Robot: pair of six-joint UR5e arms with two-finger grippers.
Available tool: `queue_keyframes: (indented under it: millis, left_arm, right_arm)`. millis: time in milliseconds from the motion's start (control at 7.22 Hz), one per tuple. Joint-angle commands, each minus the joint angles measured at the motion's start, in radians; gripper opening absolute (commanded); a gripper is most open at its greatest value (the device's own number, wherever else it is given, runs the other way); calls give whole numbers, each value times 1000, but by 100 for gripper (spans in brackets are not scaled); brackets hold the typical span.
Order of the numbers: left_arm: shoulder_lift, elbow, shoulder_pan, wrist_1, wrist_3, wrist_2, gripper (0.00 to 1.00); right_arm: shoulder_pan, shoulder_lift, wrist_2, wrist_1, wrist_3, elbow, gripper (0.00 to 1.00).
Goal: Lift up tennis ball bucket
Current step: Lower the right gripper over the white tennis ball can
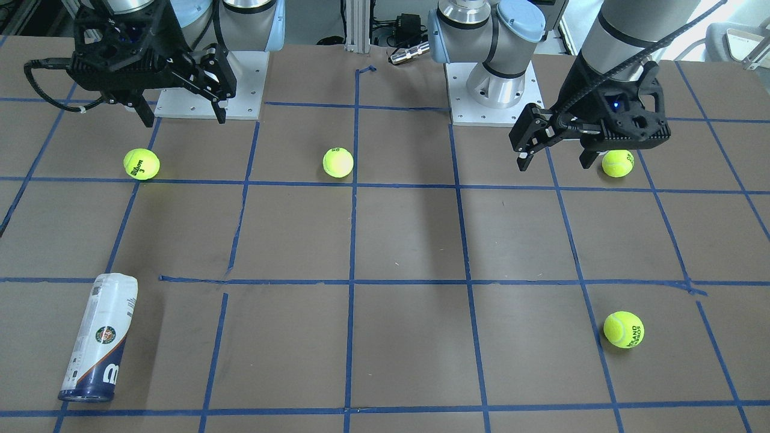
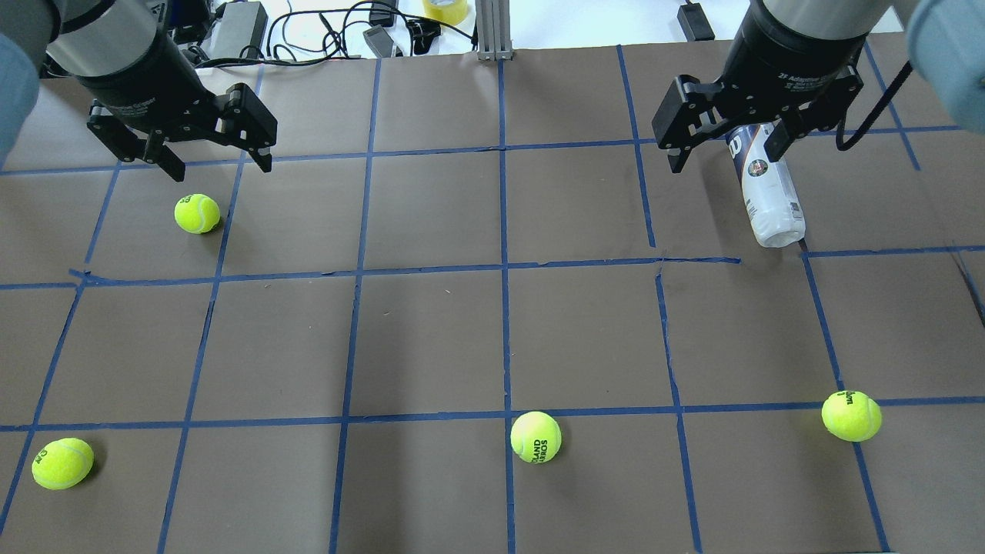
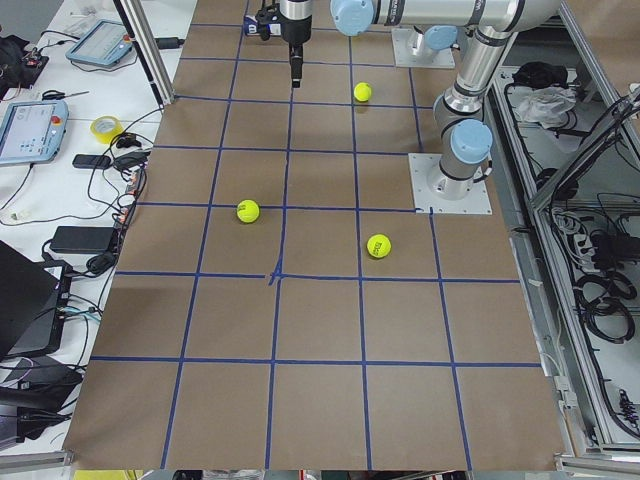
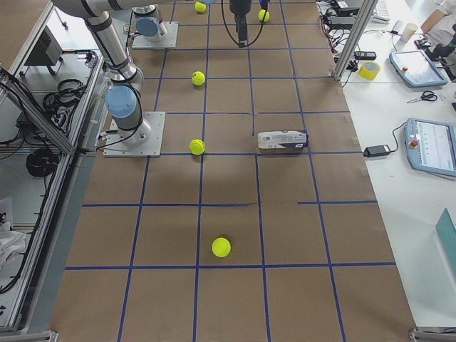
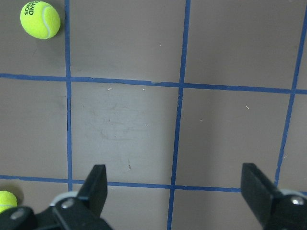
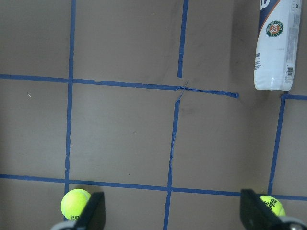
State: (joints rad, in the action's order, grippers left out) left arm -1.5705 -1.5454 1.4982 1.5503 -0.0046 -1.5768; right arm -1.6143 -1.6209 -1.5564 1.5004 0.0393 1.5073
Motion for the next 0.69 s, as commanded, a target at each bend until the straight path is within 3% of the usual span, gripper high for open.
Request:
queue_keyframes:
  millis: [0, 554]
  left_arm:
    - [3, -1, 2, 2, -2, -5, 100]
    - [-2, -1, 2, 7, -5, -2, 100]
  right_arm:
    - [5, 7, -5, 0, 2, 2, 100]
    - [22, 41, 2, 7, 2, 7, 100]
